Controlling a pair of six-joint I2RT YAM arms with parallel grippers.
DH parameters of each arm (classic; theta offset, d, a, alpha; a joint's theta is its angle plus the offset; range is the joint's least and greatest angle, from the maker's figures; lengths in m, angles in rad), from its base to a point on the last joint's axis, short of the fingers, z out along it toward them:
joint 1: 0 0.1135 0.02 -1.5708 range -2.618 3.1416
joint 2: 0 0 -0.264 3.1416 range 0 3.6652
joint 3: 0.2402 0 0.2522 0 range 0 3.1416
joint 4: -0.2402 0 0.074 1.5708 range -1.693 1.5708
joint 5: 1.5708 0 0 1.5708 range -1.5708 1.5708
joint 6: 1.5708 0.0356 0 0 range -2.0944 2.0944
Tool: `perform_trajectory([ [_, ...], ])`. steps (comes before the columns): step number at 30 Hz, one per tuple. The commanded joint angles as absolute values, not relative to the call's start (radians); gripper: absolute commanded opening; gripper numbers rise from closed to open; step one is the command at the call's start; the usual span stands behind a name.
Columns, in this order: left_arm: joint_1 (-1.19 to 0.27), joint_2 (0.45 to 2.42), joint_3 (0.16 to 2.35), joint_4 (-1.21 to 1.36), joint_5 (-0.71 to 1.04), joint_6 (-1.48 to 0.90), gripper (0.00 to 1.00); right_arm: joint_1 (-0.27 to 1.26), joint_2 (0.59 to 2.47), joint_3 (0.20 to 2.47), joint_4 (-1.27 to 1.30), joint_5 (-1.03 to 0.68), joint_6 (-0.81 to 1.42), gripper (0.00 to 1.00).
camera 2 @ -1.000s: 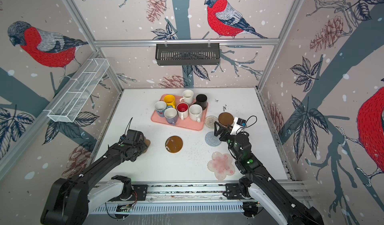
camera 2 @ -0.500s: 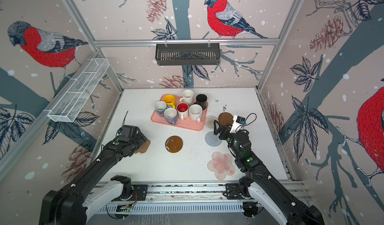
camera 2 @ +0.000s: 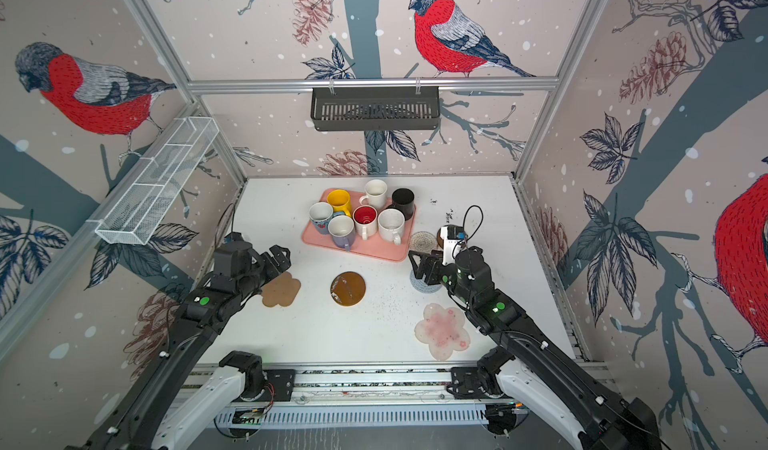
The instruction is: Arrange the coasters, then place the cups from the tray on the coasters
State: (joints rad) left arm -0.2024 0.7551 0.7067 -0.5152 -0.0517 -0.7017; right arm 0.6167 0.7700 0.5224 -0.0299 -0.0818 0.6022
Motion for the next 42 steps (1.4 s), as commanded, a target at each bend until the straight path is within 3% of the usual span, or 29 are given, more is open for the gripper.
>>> perform_trajectory([
  [1,-0.201,0.75,0.699,-0.416,0.0,-0.644,0.97,0.692,0.783,0.529,-0.144,-0.044,0.644,0.77],
  [10,-0.221,0.716,0.571,-0.227,0.067,-0.673,0.97,0.902,0.953,0.508,-0.088,0.073,0.77,0.78],
  [21,-0.259,0.735,0.395,-0.005,0.087,-0.698,0.97,0.884,1.174,0.607,-0.049,-0.018,0.762,0.8],
  [31,-0.276,0.718,0.3,0.148,0.002,-0.717,0.97,0.846,1.337,0.704,-0.062,-0.058,0.741,0.79],
  [42,-0.276,0.692,0.247,0.195,-0.04,-0.719,0.95,0.871,1.482,0.774,-0.028,-0.104,0.738,0.72],
])
